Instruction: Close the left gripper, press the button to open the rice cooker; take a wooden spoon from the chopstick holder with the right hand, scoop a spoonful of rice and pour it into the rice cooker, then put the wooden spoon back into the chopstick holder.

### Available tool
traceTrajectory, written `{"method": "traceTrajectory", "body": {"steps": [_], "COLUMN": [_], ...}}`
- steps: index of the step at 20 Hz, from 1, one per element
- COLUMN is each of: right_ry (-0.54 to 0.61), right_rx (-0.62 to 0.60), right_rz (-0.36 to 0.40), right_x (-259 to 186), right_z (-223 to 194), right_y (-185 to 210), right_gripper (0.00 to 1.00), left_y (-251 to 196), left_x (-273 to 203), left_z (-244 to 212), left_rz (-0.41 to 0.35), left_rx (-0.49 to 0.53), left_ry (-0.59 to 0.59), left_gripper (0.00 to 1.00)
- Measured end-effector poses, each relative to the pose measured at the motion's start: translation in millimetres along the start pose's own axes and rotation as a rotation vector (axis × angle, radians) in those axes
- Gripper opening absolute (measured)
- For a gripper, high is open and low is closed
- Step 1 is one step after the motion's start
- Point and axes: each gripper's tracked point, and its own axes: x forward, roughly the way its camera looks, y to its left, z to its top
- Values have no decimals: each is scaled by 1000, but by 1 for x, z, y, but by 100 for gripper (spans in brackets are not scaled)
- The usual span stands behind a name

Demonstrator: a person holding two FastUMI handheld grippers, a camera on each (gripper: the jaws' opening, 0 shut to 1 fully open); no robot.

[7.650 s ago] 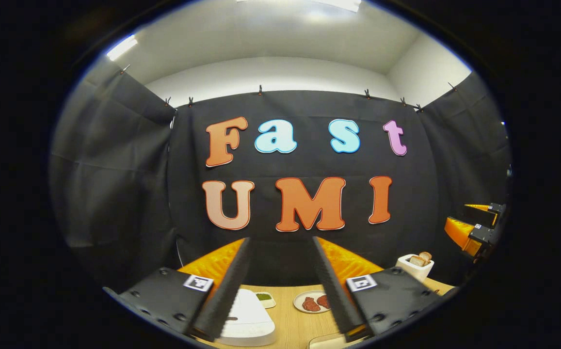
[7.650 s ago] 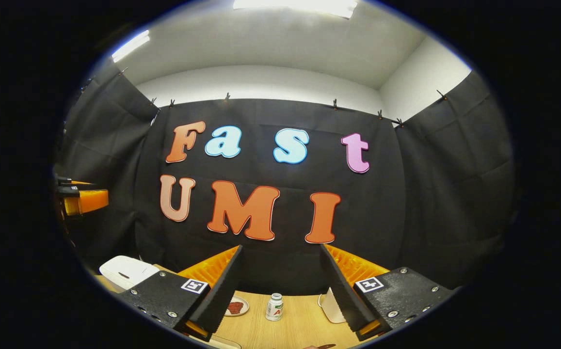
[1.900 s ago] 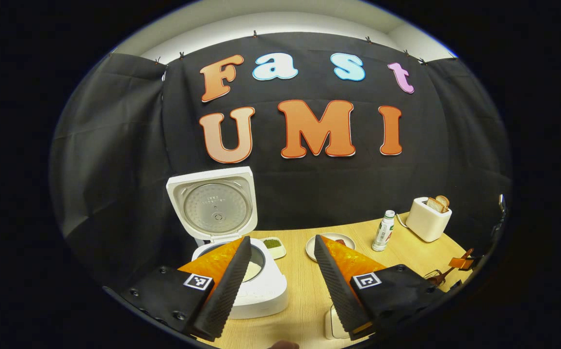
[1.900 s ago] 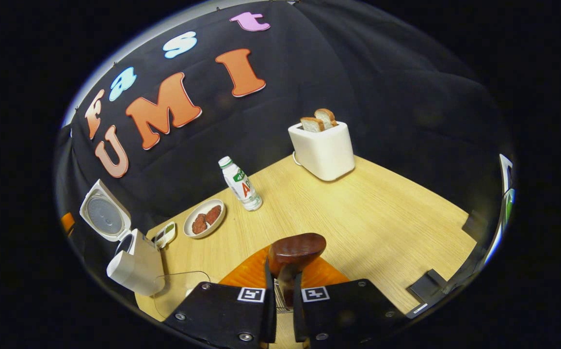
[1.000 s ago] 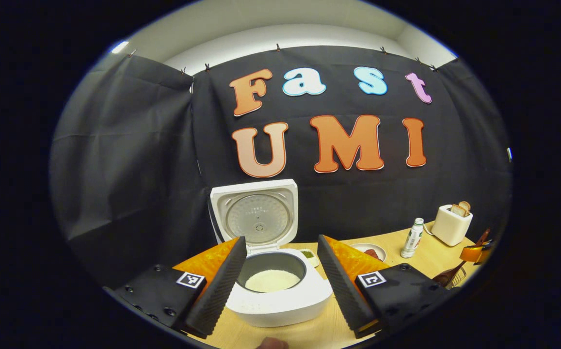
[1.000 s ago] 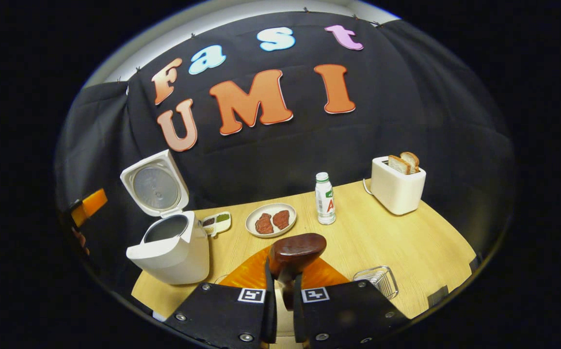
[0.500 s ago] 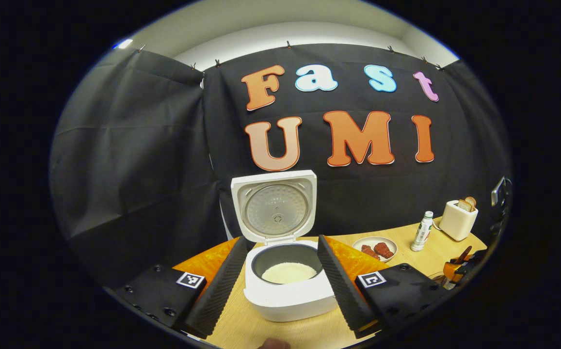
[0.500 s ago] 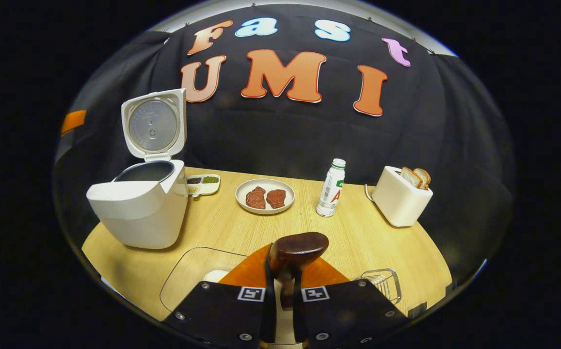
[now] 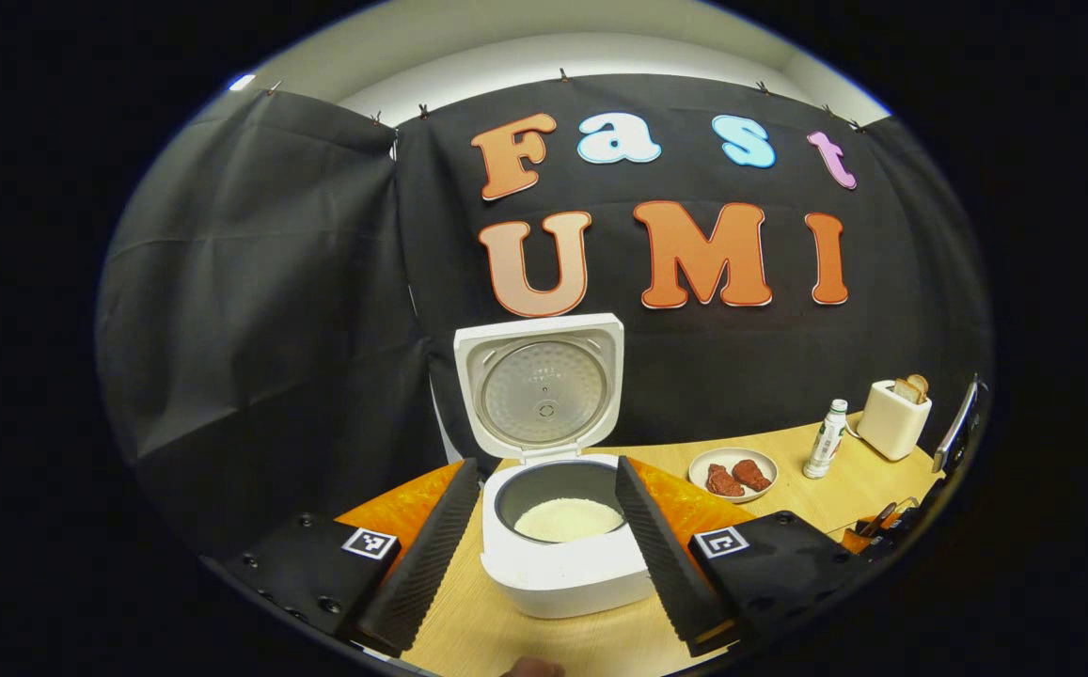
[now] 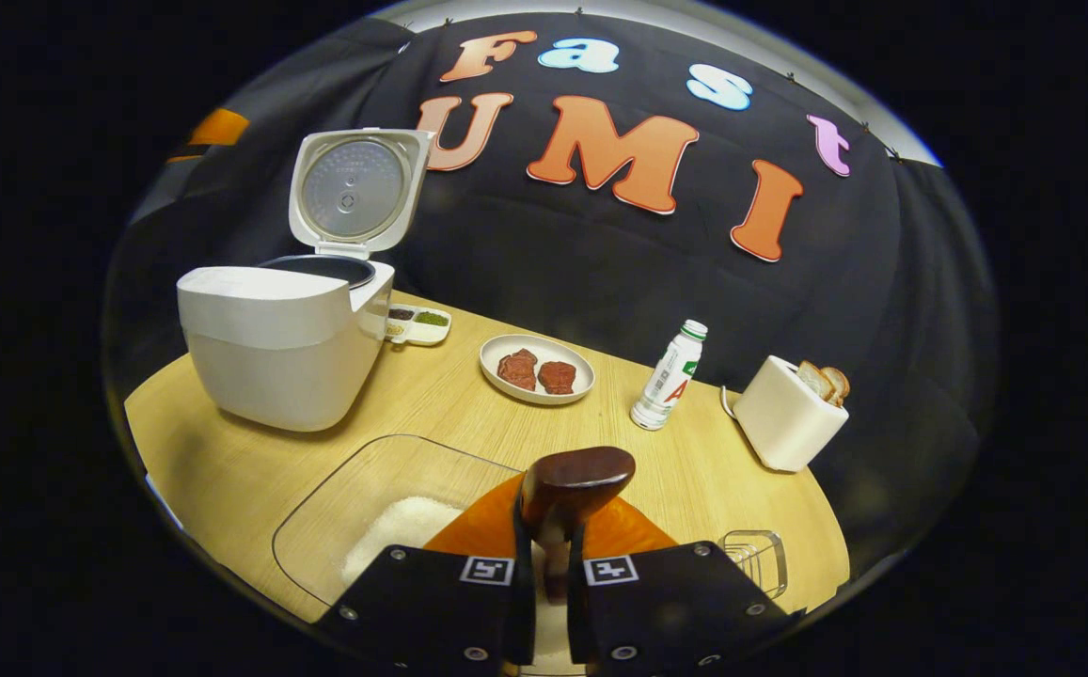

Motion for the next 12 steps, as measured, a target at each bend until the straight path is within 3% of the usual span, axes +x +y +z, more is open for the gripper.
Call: {"method": "traceTrajectory", "body": {"steps": [5, 6, 7, 12], "right_ry": [21, 18, 24, 49], "right_rx": [36, 44, 51, 206], "right_rz": [34, 32, 42, 124], "right_x": [-6, -8, -10, -22], "right_z": [-10, -6, -6, 0], "right_y": [14, 15, 17, 38], "right_gripper": [13, 17, 13, 13], "left_y": [-5, -4, -3, 1], "left_x": [5, 6, 6, 8], "left_z": [-7, -7, -8, -12], "left_rz": [-17, -17, -16, -14], "left_rx": [-1, 1, 3, -4], "left_ry": [25, 28, 30, 43], "left_gripper": [99, 99, 99, 99]}}
